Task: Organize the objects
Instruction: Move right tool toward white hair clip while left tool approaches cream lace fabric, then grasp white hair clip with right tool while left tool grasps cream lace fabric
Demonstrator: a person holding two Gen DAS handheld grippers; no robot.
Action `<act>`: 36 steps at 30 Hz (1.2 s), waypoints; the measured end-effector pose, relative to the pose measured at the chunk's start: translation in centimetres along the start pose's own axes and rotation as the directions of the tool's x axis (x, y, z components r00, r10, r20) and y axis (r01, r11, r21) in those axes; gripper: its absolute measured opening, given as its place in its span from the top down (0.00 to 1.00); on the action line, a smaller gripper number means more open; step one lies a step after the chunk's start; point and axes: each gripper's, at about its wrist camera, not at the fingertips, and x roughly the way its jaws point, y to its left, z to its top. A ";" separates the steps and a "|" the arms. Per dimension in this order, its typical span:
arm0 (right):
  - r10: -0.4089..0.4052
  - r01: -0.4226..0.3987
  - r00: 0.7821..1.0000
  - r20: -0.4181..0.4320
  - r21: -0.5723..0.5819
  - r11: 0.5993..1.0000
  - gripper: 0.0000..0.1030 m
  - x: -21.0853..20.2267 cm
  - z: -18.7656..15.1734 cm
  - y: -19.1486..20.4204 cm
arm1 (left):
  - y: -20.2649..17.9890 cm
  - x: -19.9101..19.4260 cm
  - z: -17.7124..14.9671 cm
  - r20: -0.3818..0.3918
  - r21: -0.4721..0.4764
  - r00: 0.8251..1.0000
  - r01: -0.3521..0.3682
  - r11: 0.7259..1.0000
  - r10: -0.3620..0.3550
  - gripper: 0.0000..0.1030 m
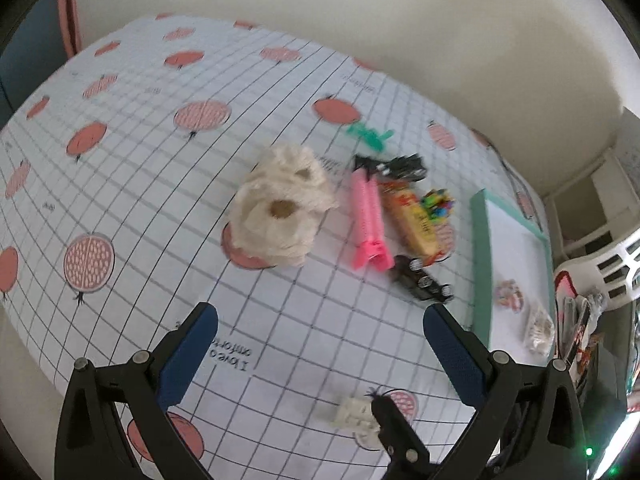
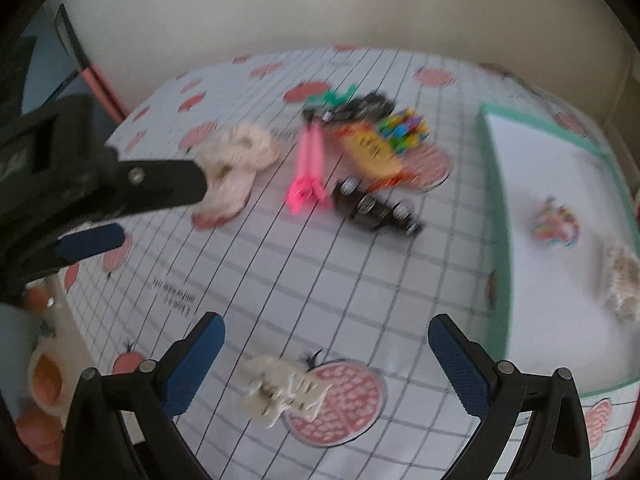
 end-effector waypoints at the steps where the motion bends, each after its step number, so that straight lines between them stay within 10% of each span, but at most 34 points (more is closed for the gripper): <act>1: 0.002 -0.002 1.000 -0.019 -0.007 1.000 0.00 0.3 -0.2 0.1 | 0.4 0.2 0.1 -0.009 -0.008 1.000 -0.006 1.000 0.006 0.01; 23: -0.109 0.071 0.970 -0.218 -0.174 0.982 0.01 3.6 -3.0 1.8 | 3.7 1.8 0.0 -0.071 -0.071 0.997 -0.041 0.997 0.036 0.01; 36: -0.154 0.107 0.961 -0.228 -0.208 0.972 0.27 3.4 -3.5 1.6 | 3.5 2.1 -0.1 -0.077 -0.068 0.996 -0.041 0.997 0.035 0.01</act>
